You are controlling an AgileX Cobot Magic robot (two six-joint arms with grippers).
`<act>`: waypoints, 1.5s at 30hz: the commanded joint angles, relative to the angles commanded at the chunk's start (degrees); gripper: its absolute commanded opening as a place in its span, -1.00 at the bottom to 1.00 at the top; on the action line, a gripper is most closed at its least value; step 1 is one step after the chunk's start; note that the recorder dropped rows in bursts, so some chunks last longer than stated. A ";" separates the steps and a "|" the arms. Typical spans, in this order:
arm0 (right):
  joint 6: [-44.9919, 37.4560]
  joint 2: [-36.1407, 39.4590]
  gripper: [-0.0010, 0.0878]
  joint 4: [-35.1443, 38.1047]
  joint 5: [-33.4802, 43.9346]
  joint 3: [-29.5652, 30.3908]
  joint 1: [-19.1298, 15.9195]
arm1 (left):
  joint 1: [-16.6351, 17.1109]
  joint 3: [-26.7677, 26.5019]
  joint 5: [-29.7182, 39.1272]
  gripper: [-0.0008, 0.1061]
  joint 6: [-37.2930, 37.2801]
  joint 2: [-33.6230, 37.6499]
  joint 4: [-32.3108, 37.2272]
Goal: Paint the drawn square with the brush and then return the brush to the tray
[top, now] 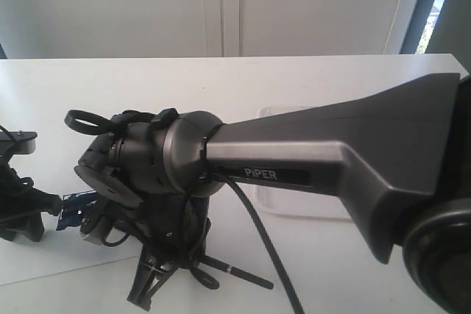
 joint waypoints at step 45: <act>-4.65 0.04 -0.98 1.99 5.33 -10.93 -2.14 | 0.00 0.00 0.00 -0.08 0.00 0.00 -0.13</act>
